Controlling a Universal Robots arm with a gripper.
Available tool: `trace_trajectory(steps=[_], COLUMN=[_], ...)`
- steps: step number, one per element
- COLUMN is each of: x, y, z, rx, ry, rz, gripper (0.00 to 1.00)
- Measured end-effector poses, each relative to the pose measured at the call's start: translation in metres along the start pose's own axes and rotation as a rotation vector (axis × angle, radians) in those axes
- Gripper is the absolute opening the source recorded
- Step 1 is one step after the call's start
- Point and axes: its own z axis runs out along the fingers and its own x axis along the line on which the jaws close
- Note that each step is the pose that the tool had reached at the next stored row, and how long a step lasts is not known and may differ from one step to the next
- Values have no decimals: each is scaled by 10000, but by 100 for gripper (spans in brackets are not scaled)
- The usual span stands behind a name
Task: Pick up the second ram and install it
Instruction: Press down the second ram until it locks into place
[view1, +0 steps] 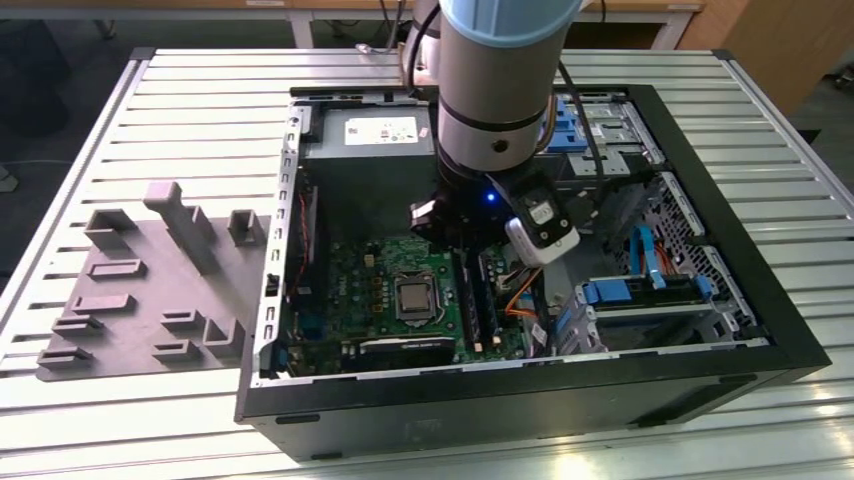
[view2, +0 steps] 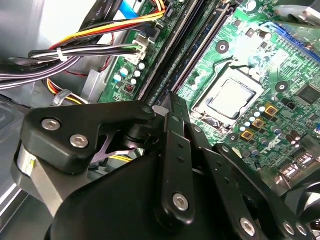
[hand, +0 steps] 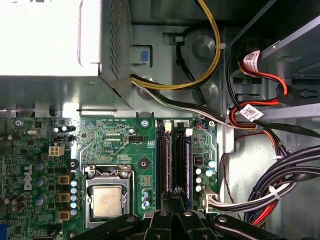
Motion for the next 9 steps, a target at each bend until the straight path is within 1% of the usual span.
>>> trace_trajectory(steps=[2, 9], x=[1, 1], y=[36, 53], z=[2, 3], rx=[1, 1], ry=[-1, -1], rz=[0, 0], gripper=[11, 11])
